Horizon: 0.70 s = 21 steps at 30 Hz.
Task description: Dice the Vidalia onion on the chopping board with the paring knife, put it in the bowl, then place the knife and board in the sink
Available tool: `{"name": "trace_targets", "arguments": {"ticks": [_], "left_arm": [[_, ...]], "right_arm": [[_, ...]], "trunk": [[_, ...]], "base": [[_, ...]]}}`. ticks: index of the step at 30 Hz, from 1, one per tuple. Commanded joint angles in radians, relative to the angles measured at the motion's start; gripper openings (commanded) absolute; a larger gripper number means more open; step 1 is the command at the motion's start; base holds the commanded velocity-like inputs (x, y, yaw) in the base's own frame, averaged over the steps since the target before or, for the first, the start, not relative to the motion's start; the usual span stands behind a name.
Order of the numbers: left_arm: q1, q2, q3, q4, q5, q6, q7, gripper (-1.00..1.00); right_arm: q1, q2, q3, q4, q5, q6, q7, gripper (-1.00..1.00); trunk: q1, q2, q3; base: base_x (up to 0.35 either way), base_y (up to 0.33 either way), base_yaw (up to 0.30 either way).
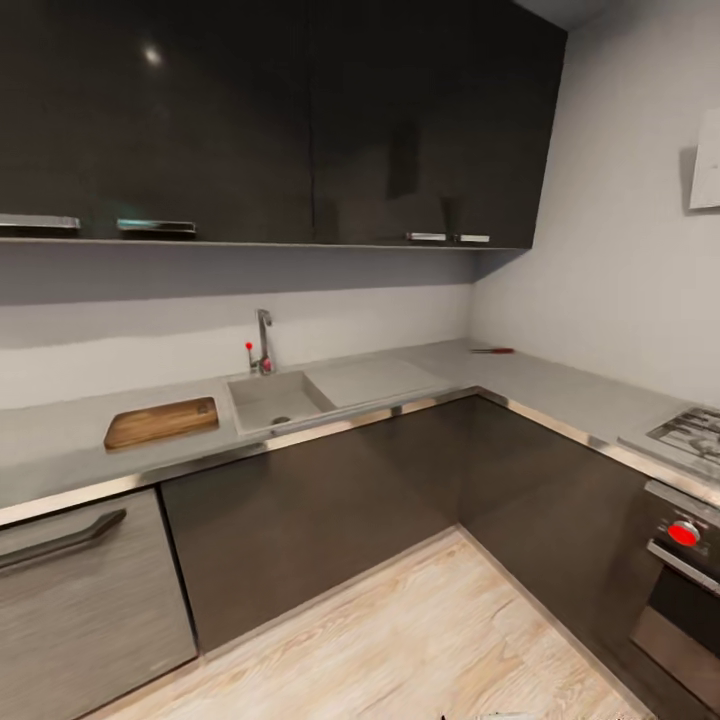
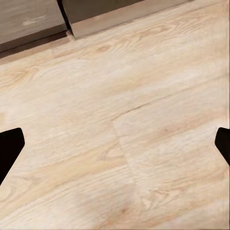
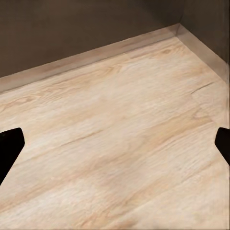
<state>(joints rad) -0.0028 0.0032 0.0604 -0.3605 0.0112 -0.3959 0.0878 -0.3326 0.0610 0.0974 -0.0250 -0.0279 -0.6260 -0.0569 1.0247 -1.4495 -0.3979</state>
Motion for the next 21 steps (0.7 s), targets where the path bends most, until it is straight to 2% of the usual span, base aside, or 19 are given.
{"name": "trace_targets", "arguments": {"ticks": [1, 4, 10, 21], "left_arm": [[0.000, 0.000, 0.001, 0.000, 0.001, -0.003, 0.001, 1.00], [0.000, 0.000, 0.001, 0.000, 0.000, -0.003, 0.001, 1.00], [0.000, 0.000, 0.001, 0.000, 0.000, -0.003, 0.001, 1.00], [0.000, -0.002, 0.001, 0.000, -0.001, -0.003, 0.001, 1.00]], "right_arm": [[-0.001, 0.000, 0.008, 0.001, -0.003, -0.002, -0.006, 1.00], [-0.001, 0.000, 0.008, 0.001, -0.003, -0.002, -0.006, 1.00], [-0.001, 0.002, 0.008, 0.002, -0.003, -0.001, -0.007, 1.00], [-0.001, 0.002, 0.008, 0.002, -0.003, -0.001, -0.007, 1.00]], "trunk": [[0.000, 0.000, -0.001], [0.000, 0.000, -0.002], [0.000, 0.000, -0.003], [0.000, 0.000, -0.003]], "base": [[0.210, -0.219, -0.279], [0.215, -0.223, -0.215], [0.220, -0.228, -0.029], [0.219, -0.240, 0.201]]}}
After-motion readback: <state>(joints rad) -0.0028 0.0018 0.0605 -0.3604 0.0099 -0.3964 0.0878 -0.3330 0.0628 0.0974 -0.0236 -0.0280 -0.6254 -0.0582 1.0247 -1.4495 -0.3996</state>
